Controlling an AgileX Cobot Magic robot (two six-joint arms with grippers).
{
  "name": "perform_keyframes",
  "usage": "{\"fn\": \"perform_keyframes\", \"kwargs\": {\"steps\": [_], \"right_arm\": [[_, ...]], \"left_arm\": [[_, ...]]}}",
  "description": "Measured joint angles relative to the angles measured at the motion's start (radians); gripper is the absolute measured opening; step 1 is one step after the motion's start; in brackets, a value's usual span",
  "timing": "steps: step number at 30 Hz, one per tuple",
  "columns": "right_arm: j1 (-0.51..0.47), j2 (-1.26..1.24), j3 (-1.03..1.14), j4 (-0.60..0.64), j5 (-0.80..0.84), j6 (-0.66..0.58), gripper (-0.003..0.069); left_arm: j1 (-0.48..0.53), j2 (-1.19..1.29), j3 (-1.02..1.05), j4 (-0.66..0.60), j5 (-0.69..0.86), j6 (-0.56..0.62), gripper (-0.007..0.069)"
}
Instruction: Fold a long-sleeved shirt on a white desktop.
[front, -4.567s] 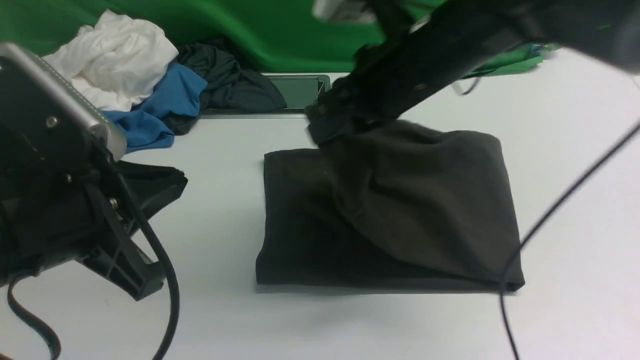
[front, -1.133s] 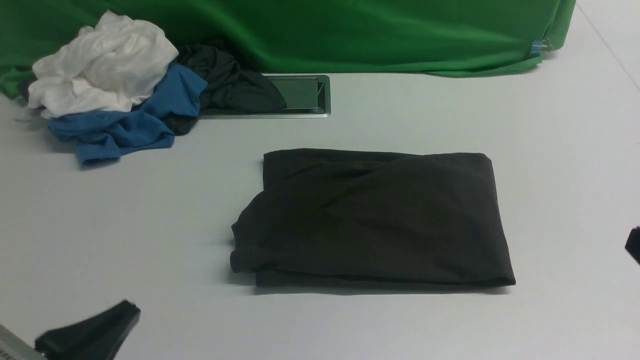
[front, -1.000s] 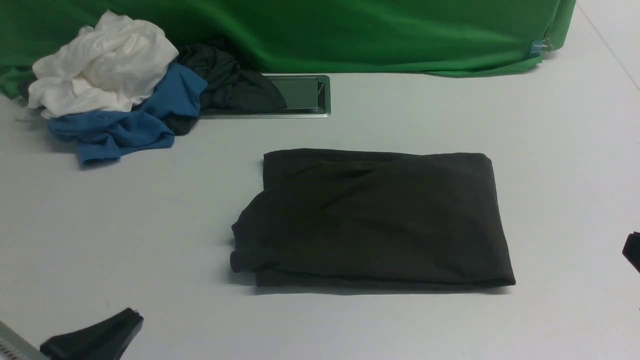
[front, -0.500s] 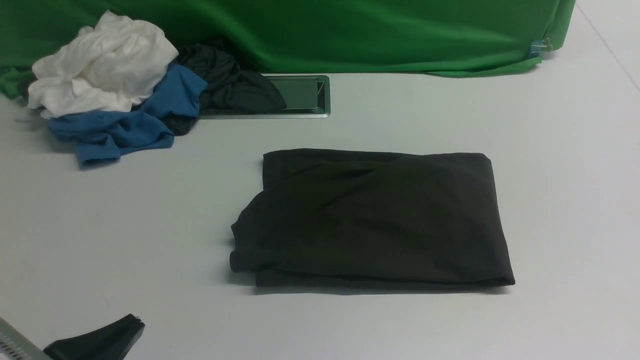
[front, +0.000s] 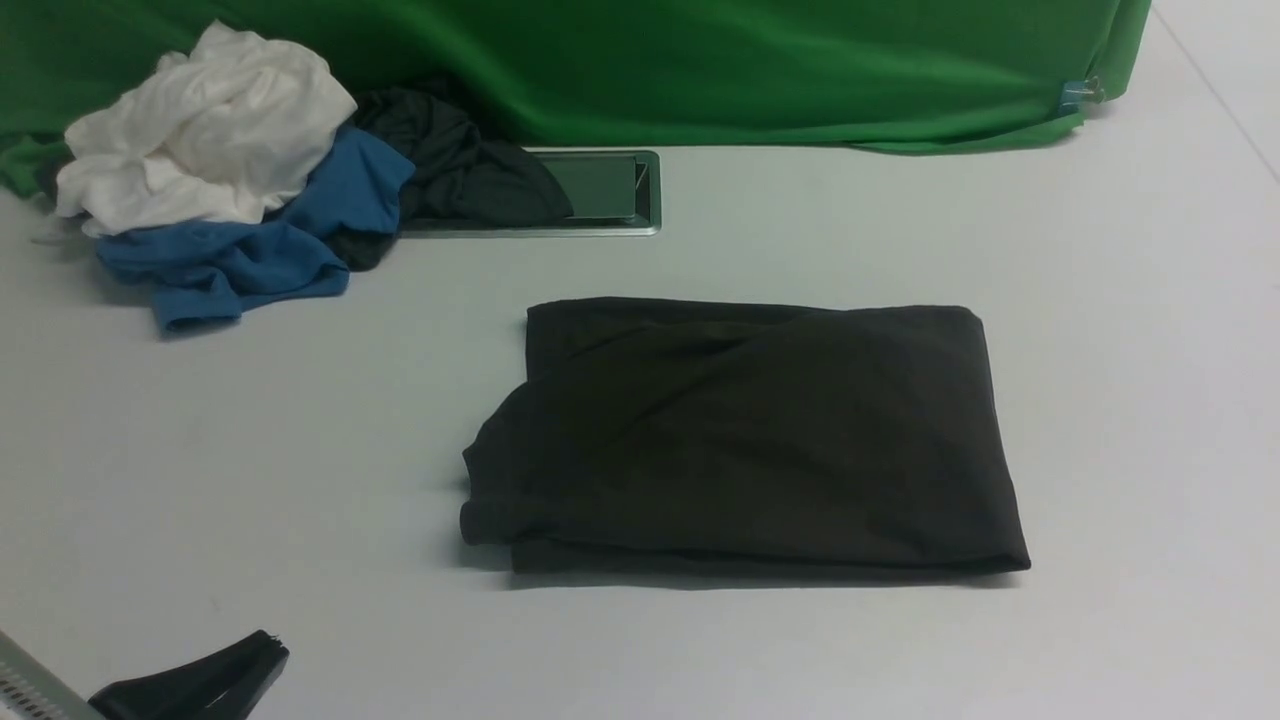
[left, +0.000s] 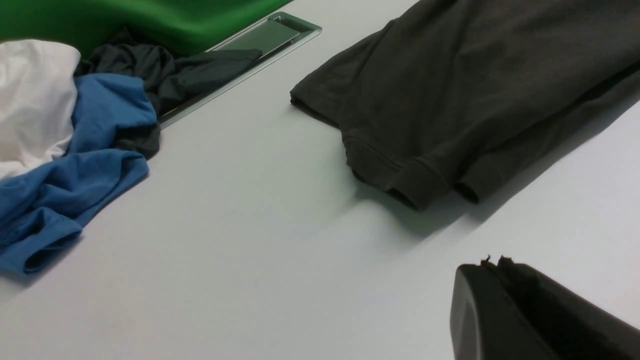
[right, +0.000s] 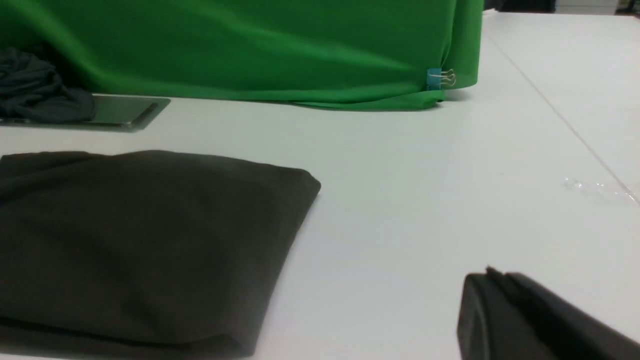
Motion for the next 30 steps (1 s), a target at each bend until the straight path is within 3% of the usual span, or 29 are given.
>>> {"fn": "perform_keyframes", "kwargs": {"steps": [26,30], "right_arm": [[-0.001,-0.002,0.000,-0.001,-0.001,0.000,0.0118],[-0.001,-0.002,0.000,-0.001,-0.002,0.000,0.0130]], "left_arm": [[0.000,0.000,0.000,0.005,0.000,0.000,0.0017],[0.001,-0.003,0.000,0.056,-0.033,0.000,0.0017]]}}
